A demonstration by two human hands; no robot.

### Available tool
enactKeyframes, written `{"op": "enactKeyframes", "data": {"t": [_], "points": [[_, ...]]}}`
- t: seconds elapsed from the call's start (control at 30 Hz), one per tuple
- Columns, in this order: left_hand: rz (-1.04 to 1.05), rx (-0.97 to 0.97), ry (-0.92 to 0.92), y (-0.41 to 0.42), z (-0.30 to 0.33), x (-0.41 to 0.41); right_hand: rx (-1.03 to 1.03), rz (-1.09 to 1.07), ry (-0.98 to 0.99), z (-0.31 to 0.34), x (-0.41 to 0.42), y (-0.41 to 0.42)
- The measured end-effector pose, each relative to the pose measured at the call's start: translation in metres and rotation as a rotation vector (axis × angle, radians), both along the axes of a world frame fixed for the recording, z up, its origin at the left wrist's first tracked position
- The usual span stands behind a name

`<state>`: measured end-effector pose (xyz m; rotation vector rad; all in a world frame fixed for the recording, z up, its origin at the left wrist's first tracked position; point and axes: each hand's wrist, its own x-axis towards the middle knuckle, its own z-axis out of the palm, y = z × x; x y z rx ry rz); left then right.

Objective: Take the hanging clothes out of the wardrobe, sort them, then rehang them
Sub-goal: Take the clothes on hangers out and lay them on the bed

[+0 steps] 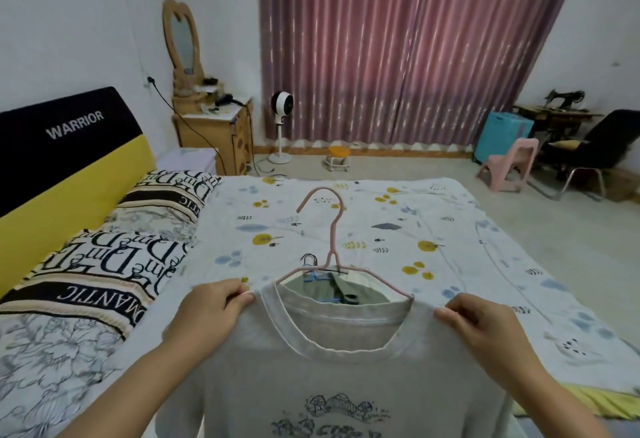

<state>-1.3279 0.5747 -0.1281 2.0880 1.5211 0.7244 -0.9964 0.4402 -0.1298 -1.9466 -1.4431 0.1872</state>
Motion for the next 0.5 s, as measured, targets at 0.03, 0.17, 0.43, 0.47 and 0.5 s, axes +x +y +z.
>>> {"op": "enactKeyframes", "data": {"t": [0.03, 0.17, 0.43, 0.47, 0.5], "points": [[0.002, -0.013, -0.007, 0.015, -0.004, 0.003, -0.02, -0.011, -0.002, -0.003, 0.0, 0.013], [-0.011, -0.043, -0.008, 0.068, -0.021, 0.013, -0.094, -0.05, 0.003, -0.012, 0.002, 0.063], [0.053, -0.015, 0.035, 0.163, -0.065, 0.052, -0.211, -0.084, -0.15, -0.042, 0.029, 0.173], [0.066, -0.01, 0.062, 0.175, -0.073, 0.058, -0.242, -0.076, -0.23, -0.051, 0.035, 0.189], [0.074, -0.011, 0.092, 0.187, -0.082, 0.065, -0.263, -0.082, -0.321, -0.058, 0.04, 0.204]]}}
